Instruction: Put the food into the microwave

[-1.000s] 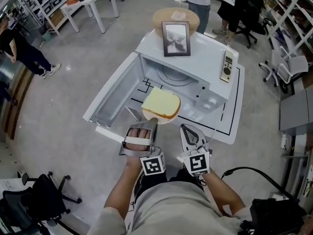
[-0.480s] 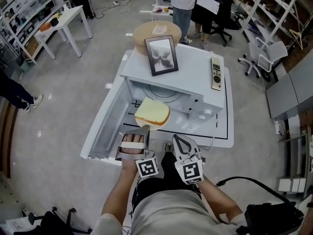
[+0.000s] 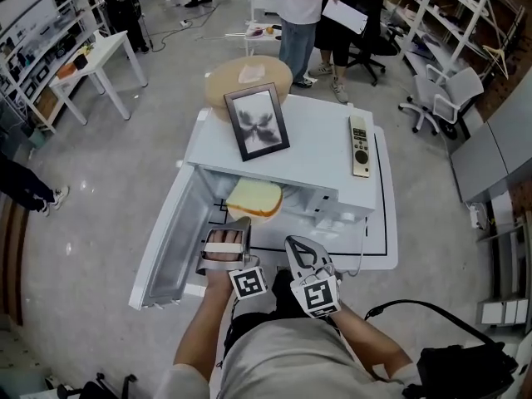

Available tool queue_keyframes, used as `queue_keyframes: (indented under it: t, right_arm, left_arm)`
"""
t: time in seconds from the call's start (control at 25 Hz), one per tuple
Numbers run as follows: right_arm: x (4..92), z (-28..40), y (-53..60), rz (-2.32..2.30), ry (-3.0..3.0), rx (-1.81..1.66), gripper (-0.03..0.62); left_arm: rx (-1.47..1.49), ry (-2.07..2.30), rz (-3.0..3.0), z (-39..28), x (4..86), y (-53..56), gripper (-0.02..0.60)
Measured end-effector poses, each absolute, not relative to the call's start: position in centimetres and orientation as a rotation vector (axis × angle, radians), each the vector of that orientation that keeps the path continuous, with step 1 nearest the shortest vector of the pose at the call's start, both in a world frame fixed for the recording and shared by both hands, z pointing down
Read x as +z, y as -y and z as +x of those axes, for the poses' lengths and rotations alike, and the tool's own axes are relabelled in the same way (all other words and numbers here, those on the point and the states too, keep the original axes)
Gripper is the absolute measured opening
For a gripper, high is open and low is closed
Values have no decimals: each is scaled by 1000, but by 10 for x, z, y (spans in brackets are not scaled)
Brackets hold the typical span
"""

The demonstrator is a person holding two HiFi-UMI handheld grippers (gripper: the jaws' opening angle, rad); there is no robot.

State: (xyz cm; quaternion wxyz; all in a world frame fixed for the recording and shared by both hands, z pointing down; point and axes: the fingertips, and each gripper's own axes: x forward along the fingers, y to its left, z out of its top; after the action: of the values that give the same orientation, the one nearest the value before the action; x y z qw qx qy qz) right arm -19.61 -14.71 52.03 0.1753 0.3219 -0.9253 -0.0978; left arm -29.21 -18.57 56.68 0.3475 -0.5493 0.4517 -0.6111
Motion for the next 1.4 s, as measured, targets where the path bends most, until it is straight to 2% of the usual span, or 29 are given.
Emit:
queue_keyframes:
  t: [1.4]
  right_arm:
    - [541, -193, 211, 1003, 2561, -171, 11]
  left_arm:
    - [-1629, -924, -1432, -292, 610, 322, 21]
